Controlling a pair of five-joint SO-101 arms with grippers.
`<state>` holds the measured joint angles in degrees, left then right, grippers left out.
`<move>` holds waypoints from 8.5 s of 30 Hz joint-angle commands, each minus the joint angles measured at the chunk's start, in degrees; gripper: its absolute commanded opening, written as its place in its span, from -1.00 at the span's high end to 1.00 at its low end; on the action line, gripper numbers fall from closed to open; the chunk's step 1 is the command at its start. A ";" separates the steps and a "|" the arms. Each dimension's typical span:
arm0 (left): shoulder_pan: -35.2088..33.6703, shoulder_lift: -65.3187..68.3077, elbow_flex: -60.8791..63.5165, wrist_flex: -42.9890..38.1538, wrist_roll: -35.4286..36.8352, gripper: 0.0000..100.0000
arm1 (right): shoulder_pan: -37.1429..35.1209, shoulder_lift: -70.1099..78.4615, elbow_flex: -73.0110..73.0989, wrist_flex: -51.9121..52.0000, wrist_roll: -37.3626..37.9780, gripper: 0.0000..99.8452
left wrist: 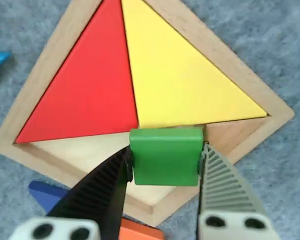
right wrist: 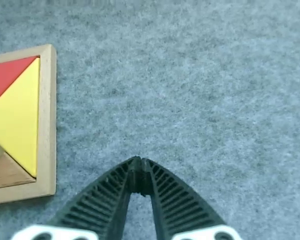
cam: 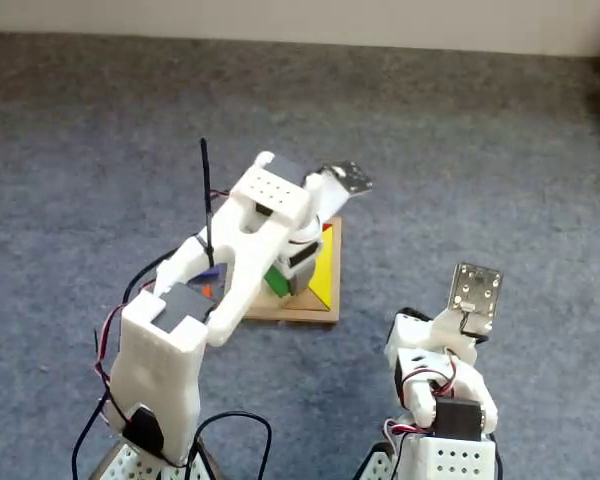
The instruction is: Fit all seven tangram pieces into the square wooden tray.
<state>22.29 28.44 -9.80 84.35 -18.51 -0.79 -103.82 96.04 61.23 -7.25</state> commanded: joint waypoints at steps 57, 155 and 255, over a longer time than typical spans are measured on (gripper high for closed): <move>-9.19 -13.23 1.19 3.08 2.20 0.79 | 0.75 -0.31 8.22 -1.45 0.53 0.99; -20.44 36.44 -59.47 7.38 31.12 0.59 | 0.75 -0.31 8.22 -1.36 0.53 0.99; -17.71 16.04 -42.15 16.97 19.43 0.76 | 0.75 -0.31 8.22 -1.36 0.53 0.99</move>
<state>-0.31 57.27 -63.69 100.97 1.63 -0.79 -103.82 96.04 61.23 -7.25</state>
